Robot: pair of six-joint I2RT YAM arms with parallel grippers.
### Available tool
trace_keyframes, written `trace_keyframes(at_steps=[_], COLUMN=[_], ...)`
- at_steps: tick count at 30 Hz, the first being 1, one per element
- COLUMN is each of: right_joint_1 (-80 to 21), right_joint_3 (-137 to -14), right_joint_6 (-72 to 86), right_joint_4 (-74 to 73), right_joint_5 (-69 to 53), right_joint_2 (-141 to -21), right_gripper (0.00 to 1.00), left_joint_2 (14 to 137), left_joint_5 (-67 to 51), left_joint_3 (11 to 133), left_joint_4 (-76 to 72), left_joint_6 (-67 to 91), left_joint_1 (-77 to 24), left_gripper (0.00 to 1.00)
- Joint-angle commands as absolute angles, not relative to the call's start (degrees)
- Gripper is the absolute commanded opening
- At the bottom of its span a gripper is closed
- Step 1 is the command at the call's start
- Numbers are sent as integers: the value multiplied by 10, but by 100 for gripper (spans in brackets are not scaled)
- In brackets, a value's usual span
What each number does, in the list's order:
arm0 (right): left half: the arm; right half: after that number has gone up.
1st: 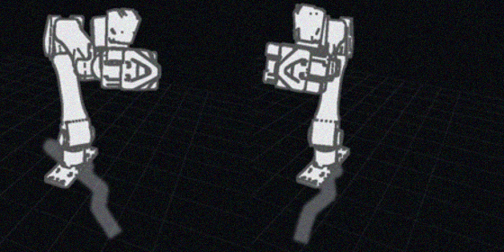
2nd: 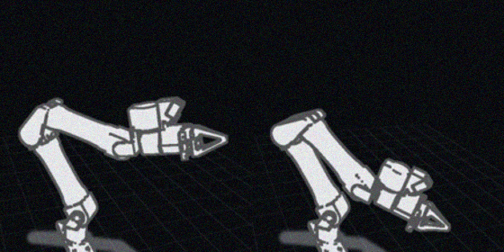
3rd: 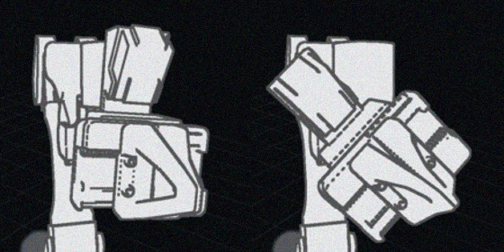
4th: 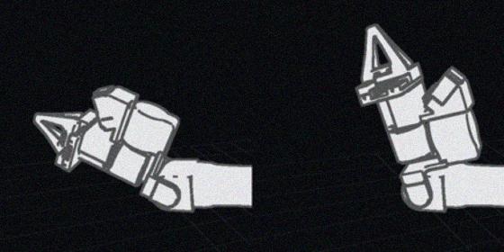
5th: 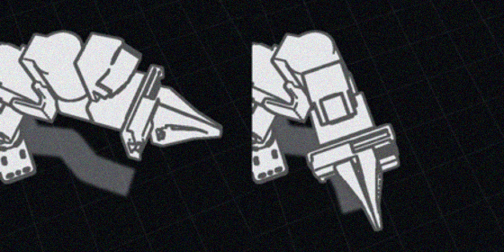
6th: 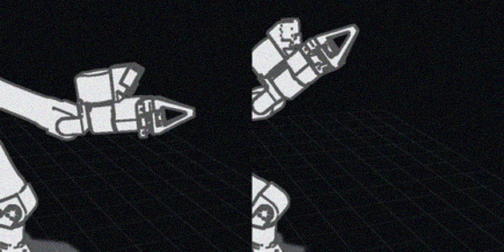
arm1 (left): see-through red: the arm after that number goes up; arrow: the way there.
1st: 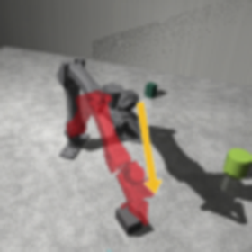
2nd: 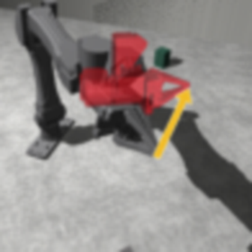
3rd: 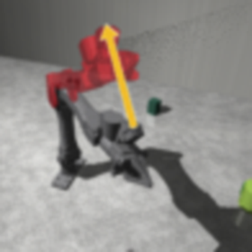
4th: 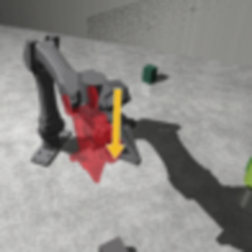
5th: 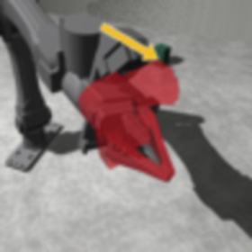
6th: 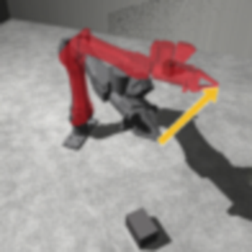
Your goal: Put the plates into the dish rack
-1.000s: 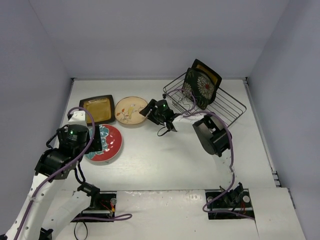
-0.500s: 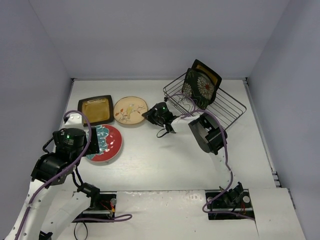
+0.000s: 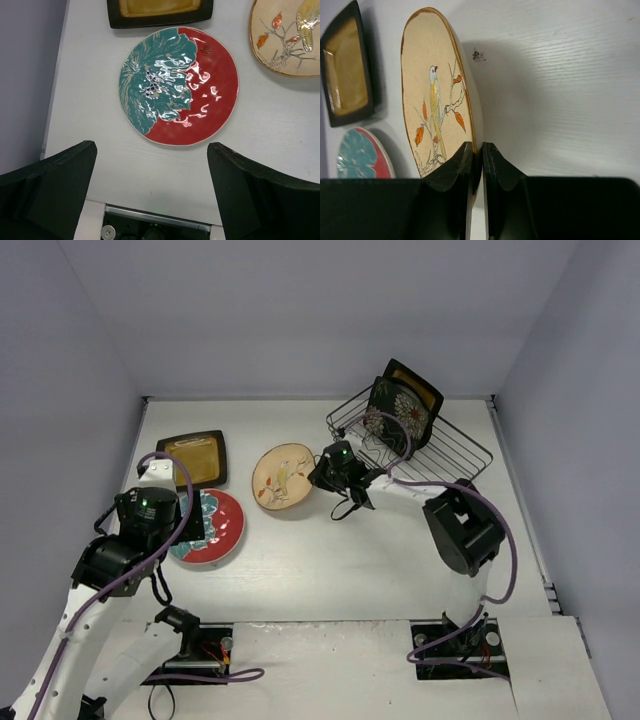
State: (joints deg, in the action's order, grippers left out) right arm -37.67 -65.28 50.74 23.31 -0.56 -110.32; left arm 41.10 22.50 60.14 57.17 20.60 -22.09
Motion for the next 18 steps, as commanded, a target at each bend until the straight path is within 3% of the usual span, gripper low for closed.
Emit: trace_keyframes(at_steps=[1, 18], right_joint_1=[-381, -359], right_joint_3=[-671, -870], right_joint_6=[377, -80], right_joint_4=[194, 98], right_joint_5=[38, 58], right_joint_2=[-1006, -849], right_gripper=[0, 0], left_joint_2=[428, 461], left_joint_5=[214, 182], left_joint_3=[620, 612], left_joint_4=[527, 497], left_joint_6=[198, 205], left_joint_1=[-223, -222], left_gripper=[97, 97])
